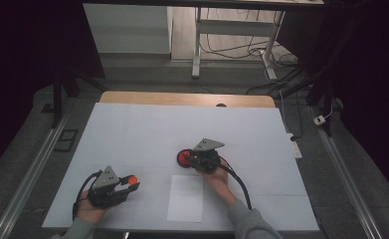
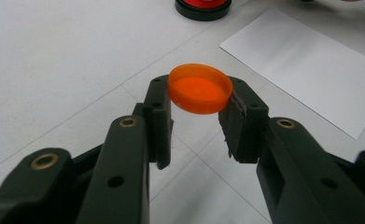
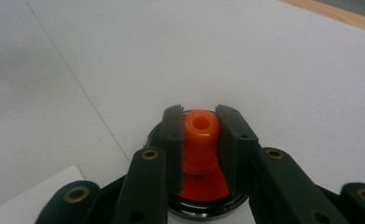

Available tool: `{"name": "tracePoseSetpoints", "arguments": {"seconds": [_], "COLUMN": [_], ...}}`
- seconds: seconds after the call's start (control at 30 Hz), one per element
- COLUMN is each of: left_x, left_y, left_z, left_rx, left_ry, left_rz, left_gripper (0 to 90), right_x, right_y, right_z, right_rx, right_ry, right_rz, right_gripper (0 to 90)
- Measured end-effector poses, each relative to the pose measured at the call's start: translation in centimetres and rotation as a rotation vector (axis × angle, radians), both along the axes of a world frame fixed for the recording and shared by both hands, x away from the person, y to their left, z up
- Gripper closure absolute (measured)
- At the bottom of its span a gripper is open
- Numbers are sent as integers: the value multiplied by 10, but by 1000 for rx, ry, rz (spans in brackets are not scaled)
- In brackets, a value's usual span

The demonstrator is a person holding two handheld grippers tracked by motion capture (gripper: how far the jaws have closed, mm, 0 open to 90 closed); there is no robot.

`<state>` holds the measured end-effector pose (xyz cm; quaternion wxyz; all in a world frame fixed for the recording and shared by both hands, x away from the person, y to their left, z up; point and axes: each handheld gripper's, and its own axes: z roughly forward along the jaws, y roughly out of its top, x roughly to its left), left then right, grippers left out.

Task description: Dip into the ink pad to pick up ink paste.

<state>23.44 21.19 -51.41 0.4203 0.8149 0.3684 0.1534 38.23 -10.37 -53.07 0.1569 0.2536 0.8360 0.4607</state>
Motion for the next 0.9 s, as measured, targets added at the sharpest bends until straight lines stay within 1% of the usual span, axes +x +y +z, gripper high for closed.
{"name": "tracePoseSetpoints", "arguments": {"seconds": [0.03, 0.07, 0.1, 0.13, 0.17, 0.2, 0.27, 0.3, 0.33, 0.37, 0.4, 0.43, 0.47, 0.57, 0.63, 0.9], "left_x": [0, 0, 0, 0, 0, 1, 1, 2, 2, 2, 2, 2, 2, 2, 2, 2], "left_y": [0, 0, 0, 0, 0, 1, 1, 2, 2, 2, 1, 1, 1, 1, 1, 2], "left_z": [0, 0, 0, 0, 0, 0, 0, 0, -1, -1, -1, -1, -1, -1, -1, -1], "left_rx": [0, 0, 0, 0, 1, 1, -2, -3, -4, -3, -3, -2, -2, -2, -2, -2], "left_ry": [0, 0, 0, -1, -1, -1, 1, 2, 3, 4, 4, 3, 3, 3, 1, 0], "left_rz": [0, 1, 2, 2, 3, 4, 10, 9, 10, 9, 9, 9, 9, 7, 9, 10], "left_gripper": [646, 647, 646, 647, 647, 646, 646, 647, 646, 646, 646, 646, 646, 646, 646, 646], "right_x": [0, 0, 0, 0, 1, 2, 4, 3, 3, 2, 2, 2, 1, -2, -4, -5], "right_y": [0, 0, 1, 0, 0, 0, -1, -1, -1, -2, -4, -5, -6, -8, -9, -12], "right_z": [0, 0, 0, 1, 1, 2, 2, 3, 3, 5, 8, 11, 15, 22, 26, 29], "right_rx": [-1, -13, -6, -10, 2, -1, 7, -1, 5, 22, 56, 80, 89, 97, 103, 104], "right_ry": [-2, -8, -5, -1, 7, 21, 31, 32, 30, 26, 27, 23, 13, -1, 1, 2], "right_rz": [2, -5, 1, 5, 4, 4, 6, 3, 3, 3, 2, -1, -3, -2, -1, 2], "right_gripper": [724, 724, 724, 724, 724, 723, 723, 723, 723, 723, 723, 723, 723, 723, 723, 722]}}
